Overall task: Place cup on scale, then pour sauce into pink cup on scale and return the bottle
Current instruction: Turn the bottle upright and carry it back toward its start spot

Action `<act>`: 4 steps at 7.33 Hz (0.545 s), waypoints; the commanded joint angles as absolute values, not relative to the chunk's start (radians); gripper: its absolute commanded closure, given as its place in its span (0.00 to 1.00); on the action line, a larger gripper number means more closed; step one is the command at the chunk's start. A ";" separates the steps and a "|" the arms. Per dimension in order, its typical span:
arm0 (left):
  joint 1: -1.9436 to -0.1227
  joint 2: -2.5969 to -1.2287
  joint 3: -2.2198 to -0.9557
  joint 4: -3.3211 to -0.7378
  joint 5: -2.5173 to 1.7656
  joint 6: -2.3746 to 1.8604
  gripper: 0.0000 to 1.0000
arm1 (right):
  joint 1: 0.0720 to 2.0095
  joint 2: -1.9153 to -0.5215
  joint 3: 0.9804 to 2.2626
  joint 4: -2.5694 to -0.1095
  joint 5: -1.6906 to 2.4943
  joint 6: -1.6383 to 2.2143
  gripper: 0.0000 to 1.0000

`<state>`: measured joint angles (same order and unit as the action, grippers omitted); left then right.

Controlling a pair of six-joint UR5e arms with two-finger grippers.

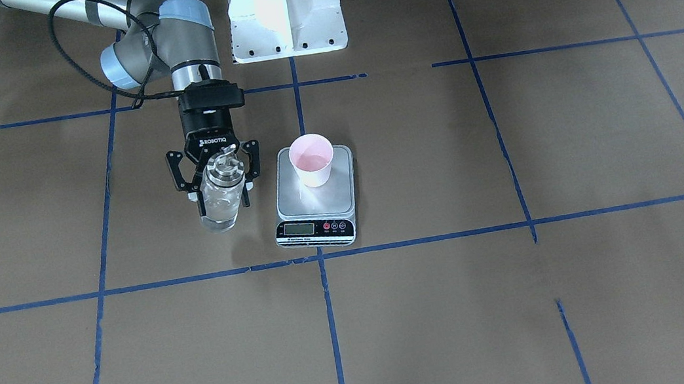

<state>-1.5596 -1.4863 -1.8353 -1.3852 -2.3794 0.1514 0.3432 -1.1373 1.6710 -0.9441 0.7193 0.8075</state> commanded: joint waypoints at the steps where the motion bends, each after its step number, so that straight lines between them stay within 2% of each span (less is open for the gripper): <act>1: -1.578 -1.441 -1.822 -1.443 -2.376 0.249 0.00 | 0.399 -1.178 1.704 -0.943 0.826 0.833 1.00; 4: -1.605 -1.428 -1.821 -1.476 -2.381 0.268 0.00 | 0.495 -1.267 1.727 -0.939 0.980 0.932 1.00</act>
<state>-1.6013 -1.4290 -1.8216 -1.4694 -2.3779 0.2615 0.4517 -1.2183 1.7142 -0.9423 0.9084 0.8581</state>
